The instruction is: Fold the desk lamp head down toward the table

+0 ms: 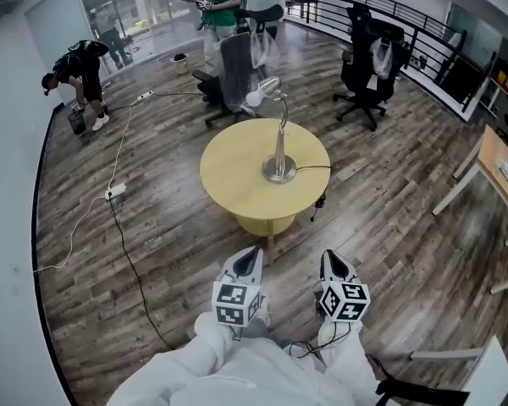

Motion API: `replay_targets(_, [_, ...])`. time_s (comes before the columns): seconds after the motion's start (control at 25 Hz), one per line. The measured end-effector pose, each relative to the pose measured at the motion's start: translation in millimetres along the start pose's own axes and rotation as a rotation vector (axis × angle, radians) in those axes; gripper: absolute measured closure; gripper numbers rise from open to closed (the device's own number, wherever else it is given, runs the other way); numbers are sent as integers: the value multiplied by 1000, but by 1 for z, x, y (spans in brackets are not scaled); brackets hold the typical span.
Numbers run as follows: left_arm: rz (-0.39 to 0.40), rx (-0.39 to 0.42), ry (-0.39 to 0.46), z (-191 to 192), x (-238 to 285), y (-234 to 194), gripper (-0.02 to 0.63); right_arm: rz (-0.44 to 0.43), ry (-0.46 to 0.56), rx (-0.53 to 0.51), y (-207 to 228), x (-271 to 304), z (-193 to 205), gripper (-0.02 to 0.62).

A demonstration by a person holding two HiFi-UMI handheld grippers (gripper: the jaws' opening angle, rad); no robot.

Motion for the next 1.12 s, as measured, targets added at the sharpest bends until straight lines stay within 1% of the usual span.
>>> replay_targets(0.28, [7, 5, 13, -10, 25, -18, 604, -2, 8, -4, 0, 32, -10, 583])
replay_targets(0.44, [5, -10, 4, -13, 43, -33, 604, -21, 8, -9, -6, 58, -14, 583])
replay_targets(0.72, [5, 4, 14, -23, 80, -53, 604, -28, 0, -5, -1, 100, -18, 583])
replay_targets(1.12, [23, 4, -1, -41, 142, -85, 604, -24, -11, 9, 9, 170, -37, 583])
Point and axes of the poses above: the fingertips, and each gripper's own axes: x forward along the fingers, y to its right, z out of its underside, the point moved 3 cm from there along -x, backward along the fingers, and after that the axes turned 5 degrees about y, right-handed, at the moved point
